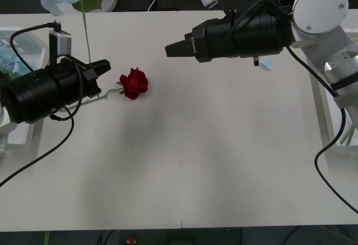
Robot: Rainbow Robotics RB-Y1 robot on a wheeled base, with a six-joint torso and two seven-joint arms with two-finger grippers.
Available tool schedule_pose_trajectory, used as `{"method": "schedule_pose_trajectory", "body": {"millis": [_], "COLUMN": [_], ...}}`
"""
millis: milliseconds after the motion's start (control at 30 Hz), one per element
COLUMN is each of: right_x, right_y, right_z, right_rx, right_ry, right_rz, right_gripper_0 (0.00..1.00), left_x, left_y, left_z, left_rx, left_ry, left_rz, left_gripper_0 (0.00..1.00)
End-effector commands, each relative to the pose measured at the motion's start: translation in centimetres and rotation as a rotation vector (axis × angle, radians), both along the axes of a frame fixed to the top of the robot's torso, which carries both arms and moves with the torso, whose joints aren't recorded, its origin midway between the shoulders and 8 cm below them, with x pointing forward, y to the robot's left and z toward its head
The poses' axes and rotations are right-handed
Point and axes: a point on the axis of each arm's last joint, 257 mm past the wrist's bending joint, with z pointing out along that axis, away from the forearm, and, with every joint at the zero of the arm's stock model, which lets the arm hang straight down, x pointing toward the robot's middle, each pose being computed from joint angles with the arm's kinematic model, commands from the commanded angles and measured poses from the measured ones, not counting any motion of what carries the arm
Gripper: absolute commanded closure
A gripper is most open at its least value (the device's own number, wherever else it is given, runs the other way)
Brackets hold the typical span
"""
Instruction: Put the red flowers into the right box and the blue flowers into the left box
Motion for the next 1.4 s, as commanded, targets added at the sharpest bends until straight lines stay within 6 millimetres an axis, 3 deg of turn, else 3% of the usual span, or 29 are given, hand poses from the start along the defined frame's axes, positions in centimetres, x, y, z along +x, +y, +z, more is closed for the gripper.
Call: {"method": "schedule_pose_trajectory", "body": {"millis": [33, 167, 333, 467, 500, 733, 967, 1100, 1400], "right_x": [0.4, 0.3, -0.4, -1.4, -1.8, -2.8, -3.1, -3.1, -3.0], "right_y": [-4.9, -9.6, -13.4, -15.5, -16.4, -18.5, -18.6, -18.6, -18.6], "right_z": [0.9, -0.2, 0.0, 0.2, 0.2, 0.2, -0.2, -0.1, -0.2], "right_rx": [-0.196, -0.343, -0.438, -0.452, -0.457, -0.454, -0.458, -0.458, -0.458], "right_ry": [-0.177, -0.249, -0.342, -0.413, -0.435, -0.434, -0.425, -0.426, -0.426], "right_rz": [0.060, 0.103, 0.181, 0.238, 0.257, 0.273, 0.282, 0.281, 0.280], "right_gripper_0": [0.00, 0.00, 0.00, 0.00, 0.00, 0.00, 0.00, 0.00, 0.00], "left_x": [0.0, -0.5, -2.0, -3.3, -3.8, -6.2, -7.6, -8.5, -8.1], "left_y": [8.0, 14.6, 21.5, 26.8, 29.1, 37.8, 43.4, 46.1, 48.2], "left_z": [0.2, 0.3, 0.4, 0.0, -0.1, 0.4, -1.5, -4.5, -9.8], "left_rx": [0.021, 0.082, 0.164, 0.241, 0.275, 0.418, 0.506, 0.596, 0.603], "left_ry": [0.148, 0.239, 0.377, 0.470, 0.502, 0.583, 0.645, 0.713, 0.753], "left_rz": [0.123, 0.244, 0.389, 0.539, 0.613, 0.925, 1.107, 1.172, 1.185], "left_gripper_0": [1.00, 1.00, 1.00, 1.00, 1.00, 1.00, 1.00, 1.00, 1.00]}}
